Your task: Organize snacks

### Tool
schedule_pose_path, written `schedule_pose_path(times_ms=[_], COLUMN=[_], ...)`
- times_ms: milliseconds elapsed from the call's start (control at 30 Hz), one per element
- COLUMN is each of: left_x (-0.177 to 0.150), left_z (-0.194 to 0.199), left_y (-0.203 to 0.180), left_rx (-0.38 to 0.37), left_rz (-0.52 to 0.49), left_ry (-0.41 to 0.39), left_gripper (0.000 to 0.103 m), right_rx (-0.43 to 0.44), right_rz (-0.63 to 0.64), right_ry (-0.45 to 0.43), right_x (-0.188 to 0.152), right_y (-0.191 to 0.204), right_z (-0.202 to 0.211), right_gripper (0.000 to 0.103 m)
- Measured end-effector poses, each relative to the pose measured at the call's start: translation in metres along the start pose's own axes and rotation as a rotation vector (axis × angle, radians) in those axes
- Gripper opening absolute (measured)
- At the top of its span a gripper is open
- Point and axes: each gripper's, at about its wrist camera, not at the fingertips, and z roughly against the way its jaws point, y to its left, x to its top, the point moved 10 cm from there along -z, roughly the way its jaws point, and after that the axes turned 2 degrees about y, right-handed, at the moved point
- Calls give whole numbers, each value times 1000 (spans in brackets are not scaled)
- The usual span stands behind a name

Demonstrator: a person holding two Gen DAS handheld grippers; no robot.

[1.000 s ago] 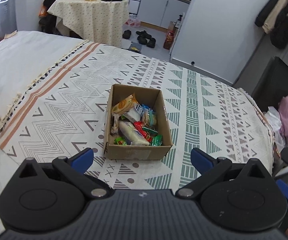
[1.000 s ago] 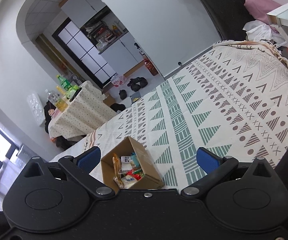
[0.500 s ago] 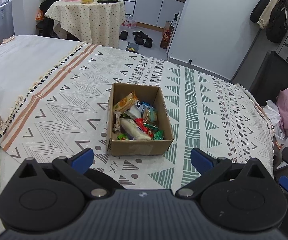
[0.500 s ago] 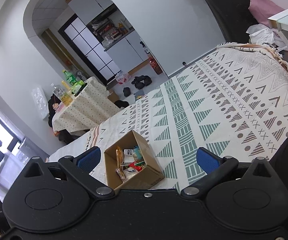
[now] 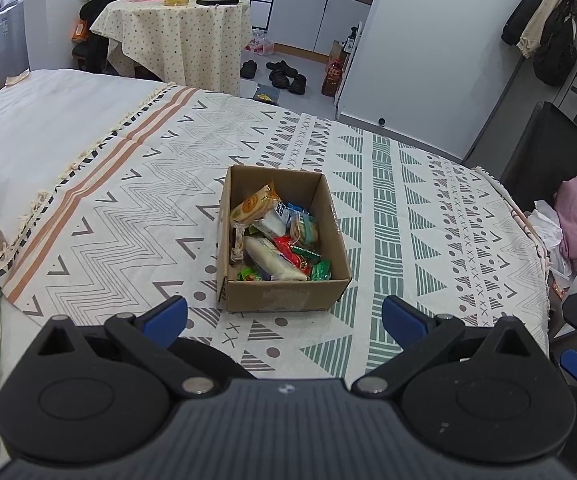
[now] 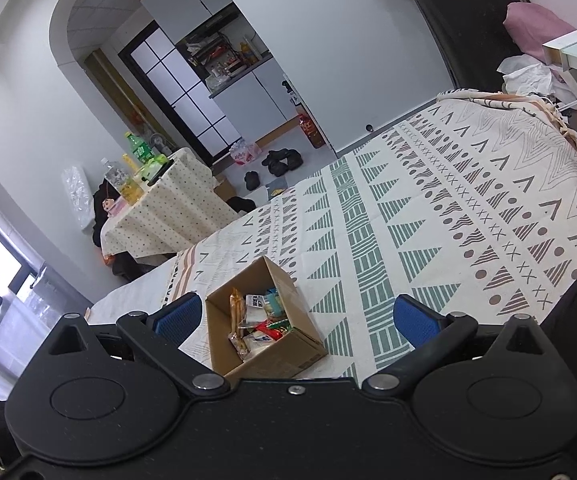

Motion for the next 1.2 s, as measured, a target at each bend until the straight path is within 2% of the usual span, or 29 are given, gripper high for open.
schedule_pose_path(times_ms=[1200], left_x=[-2], left_z=[2], left_y=[-6], left_rx=[-13], left_rz=[-9], left_ry=[10], left_gripper=[103], right_rx=[2], right_rz=[-8], right_ry=[8], right_x=[0], right_y=[-1], right_z=[1], right_gripper=[103])
